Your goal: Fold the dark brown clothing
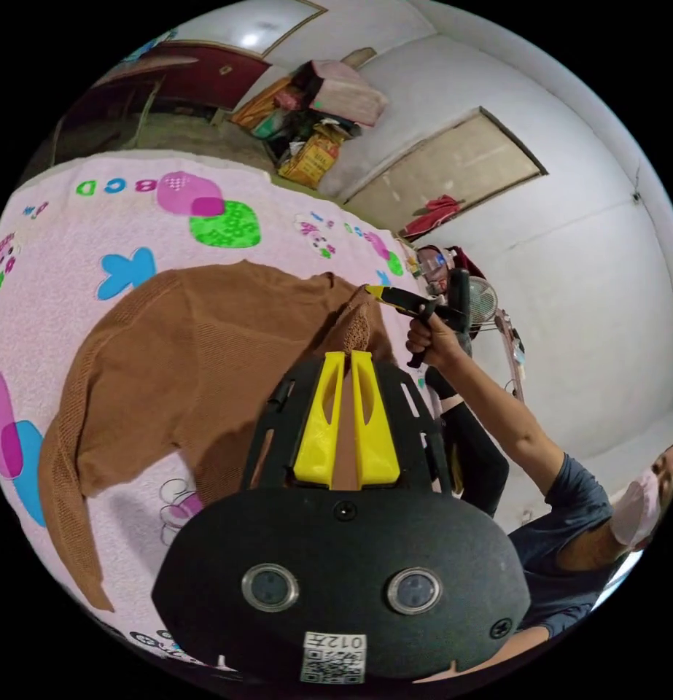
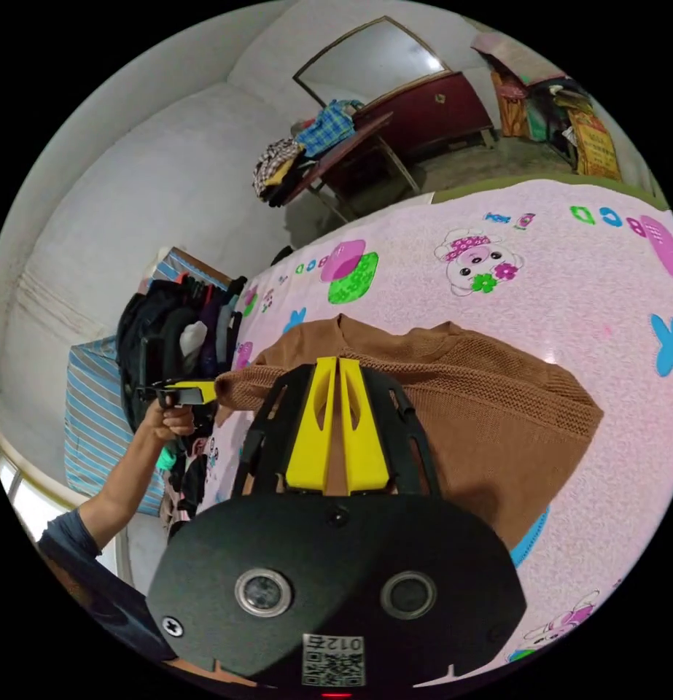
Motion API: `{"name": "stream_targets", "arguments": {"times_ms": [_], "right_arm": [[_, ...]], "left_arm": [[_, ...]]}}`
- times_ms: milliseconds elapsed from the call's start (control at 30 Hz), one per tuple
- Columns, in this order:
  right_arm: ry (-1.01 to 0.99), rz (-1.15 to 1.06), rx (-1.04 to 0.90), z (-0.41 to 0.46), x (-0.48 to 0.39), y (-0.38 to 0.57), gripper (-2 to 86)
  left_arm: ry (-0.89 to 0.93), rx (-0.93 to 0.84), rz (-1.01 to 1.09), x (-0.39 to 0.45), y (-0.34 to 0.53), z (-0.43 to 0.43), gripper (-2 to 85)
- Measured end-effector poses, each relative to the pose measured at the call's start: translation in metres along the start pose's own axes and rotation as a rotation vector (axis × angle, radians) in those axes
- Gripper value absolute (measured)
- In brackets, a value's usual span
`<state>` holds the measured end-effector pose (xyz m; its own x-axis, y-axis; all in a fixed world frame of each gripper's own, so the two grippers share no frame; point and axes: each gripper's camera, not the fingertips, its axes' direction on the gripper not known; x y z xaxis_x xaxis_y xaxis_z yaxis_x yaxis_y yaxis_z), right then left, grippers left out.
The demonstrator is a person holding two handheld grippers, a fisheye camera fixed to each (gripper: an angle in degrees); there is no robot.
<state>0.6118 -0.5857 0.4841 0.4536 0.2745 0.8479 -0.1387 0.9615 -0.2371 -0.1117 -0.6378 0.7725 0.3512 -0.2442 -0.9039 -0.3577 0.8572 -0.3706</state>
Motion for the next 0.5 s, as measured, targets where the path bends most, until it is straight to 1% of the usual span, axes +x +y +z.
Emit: {"name": "stream_targets", "arguments": {"times_ms": [133, 200, 267, 333, 433, 500], "right_arm": [[0.115, -0.047, -0.042, 0.013, -0.004, 0.006, 1.1], [0.21, -0.081, -0.039, 0.001, 0.0, 0.022, 1.9], [0.256, -0.078, -0.03, -0.013, 0.008, 0.038, 2.6], [0.281, -0.059, -0.013, -0.026, 0.016, 0.056, 3.1], [0.328, -0.051, 0.008, -0.038, 0.024, 0.085, 3.5], [0.39, -0.098, -0.016, -0.032, 0.02, 0.103, 4.9]], "left_arm": [[-0.063, -0.038, -0.094, -0.046, -0.014, 0.008, 1.2], [-0.123, -0.015, -0.137, -0.059, -0.016, 0.007, 1.8], [-0.204, 0.065, -0.137, -0.065, -0.015, -0.003, 2.9], [-0.22, 0.088, -0.134, -0.068, -0.013, -0.008, 3.7], [-0.192, 0.068, -0.103, -0.063, -0.01, -0.004, 5.3], [-0.236, 0.036, -0.068, -0.054, -0.009, 0.004, 6.3]]}}
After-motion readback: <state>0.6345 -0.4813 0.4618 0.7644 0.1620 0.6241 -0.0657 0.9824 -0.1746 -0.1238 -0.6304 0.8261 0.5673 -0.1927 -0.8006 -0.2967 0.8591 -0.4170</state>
